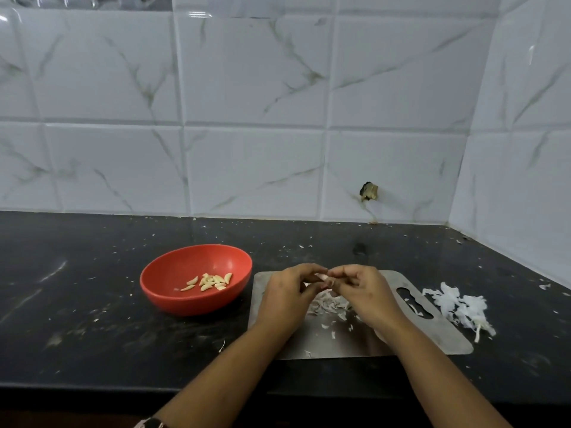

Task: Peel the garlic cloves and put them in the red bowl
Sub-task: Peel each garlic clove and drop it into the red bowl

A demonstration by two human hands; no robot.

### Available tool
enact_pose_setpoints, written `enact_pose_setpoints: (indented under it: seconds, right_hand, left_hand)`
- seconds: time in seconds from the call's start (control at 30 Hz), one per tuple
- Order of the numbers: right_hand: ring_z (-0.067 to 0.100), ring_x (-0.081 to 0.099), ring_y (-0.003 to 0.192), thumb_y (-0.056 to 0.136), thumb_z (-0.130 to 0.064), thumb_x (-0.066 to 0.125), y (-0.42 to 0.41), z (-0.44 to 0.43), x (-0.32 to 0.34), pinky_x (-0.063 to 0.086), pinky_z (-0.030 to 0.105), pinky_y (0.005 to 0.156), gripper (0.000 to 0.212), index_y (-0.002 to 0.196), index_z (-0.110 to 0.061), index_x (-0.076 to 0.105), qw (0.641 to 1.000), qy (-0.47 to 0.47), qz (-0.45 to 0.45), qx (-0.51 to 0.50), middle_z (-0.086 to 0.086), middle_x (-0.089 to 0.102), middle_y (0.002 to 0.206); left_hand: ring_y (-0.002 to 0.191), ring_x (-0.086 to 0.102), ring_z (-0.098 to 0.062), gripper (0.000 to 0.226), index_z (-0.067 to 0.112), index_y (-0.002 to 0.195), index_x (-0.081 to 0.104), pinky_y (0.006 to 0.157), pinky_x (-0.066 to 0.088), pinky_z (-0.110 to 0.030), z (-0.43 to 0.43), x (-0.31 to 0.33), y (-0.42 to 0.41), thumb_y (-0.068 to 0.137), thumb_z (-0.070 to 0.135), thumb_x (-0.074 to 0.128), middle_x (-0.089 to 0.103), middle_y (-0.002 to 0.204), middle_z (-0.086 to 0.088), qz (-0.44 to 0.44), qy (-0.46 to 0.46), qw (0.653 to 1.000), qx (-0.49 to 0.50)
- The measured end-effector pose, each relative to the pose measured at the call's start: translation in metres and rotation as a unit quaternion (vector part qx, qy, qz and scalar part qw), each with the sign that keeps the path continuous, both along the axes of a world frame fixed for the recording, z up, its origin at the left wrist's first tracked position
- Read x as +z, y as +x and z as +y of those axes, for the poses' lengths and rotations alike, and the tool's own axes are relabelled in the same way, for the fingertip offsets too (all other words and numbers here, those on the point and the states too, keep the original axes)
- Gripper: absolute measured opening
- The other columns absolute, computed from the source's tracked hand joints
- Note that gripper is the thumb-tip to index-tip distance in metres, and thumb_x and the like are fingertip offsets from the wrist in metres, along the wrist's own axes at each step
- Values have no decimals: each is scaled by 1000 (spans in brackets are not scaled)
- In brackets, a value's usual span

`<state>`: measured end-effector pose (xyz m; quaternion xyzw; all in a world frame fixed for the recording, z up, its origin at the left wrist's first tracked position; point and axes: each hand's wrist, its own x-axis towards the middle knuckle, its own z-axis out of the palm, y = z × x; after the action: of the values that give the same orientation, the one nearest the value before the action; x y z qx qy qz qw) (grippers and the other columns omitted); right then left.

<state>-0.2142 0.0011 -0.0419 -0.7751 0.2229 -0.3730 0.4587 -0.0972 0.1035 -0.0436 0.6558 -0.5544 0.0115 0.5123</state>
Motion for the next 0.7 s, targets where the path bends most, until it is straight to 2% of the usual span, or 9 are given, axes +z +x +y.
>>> enact_pose_setpoints:
  seconds: [0.07, 0.17, 0.23, 0.33, 0.4, 0.47, 0.6, 0.7]
  right_hand:
    - [13, 72, 85, 85, -13, 71, 0, 2, -1, 57, 24, 77, 10, 93, -17, 75, 999, 20, -14, 21, 2, 76, 87]
    - [15, 72, 86, 84, -11, 72, -2, 3, -1, 57, 24, 76, 11, 94, -12, 75, 998, 36, -41, 30, 3, 76, 87]
    - [12, 72, 85, 85, -13, 71, -3, 2, -1, 57, 24, 77, 12, 97, -12, 75, 999, 0, -34, 27, 2, 76, 86]
    - [-1, 67, 84, 91, -20, 65, -2, 4, -2, 51, 13, 74, 12, 100, -20, 74, 996, -91, 17, 12, -8, 73, 84]
    - [-2, 64, 88, 95, -24, 59, -1, 3, -4, 46, 9, 73, 16, 105, -23, 71, 988, -148, 53, 10, -13, 69, 88]
    - [1, 60, 88, 97, -24, 56, 0, 0, -5, 42, 10, 72, 18, 105, -19, 71, 978, -193, 76, 8, -10, 65, 90]
    - [3, 59, 82, 96, -16, 58, 1, -2, -7, 43, 14, 70, 14, 95, -17, 72, 969, -239, 52, -18, -10, 62, 83]
    - [-2, 57, 80, 94, -12, 60, 0, 0, -9, 40, 8, 69, 15, 94, -15, 74, 966, -251, 51, -25, -17, 58, 79]
  left_hand:
    - [76, 61, 11, 17, 19, 101, 74, 66, 46, -7, -1, -1, 3, 84, 19, 73, 71, 85, 11, -10, -15, 1000, 21]
    - [74, 65, -1, 12, 16, 97, 75, 67, 52, -18, -4, -5, 6, 86, 18, 71, 73, 84, 7, -16, -25, 999, 28]
    - [72, 65, -2, 8, 15, 94, 73, 65, 51, -18, -3, -5, 5, 88, 18, 68, 72, 81, 6, -19, -22, 999, 28]
    - [72, 62, 0, 7, 12, 91, 67, 61, 42, -9, 0, -3, 2, 91, 18, 64, 71, 80, 7, -42, -14, 998, 32]
    - [76, 61, -3, 8, 14, 91, 63, 62, 42, -13, 1, -2, 1, 94, 21, 60, 70, 81, 6, -66, -9, 997, 34]
    - [76, 60, -5, 11, 15, 93, 58, 65, 41, -19, 2, -1, 0, 97, 25, 54, 69, 82, 6, -87, 5, 996, 37]
    - [60, 46, -7, 18, 19, 93, 45, 58, 23, -27, 1, -1, -3, 103, 30, 35, 49, 65, 9, -190, 48, 978, 69]
    - [59, 42, -10, 20, 18, 84, 44, 58, 29, -30, -1, -2, -1, 102, 26, 37, 40, 59, 9, -197, 45, 978, 51]
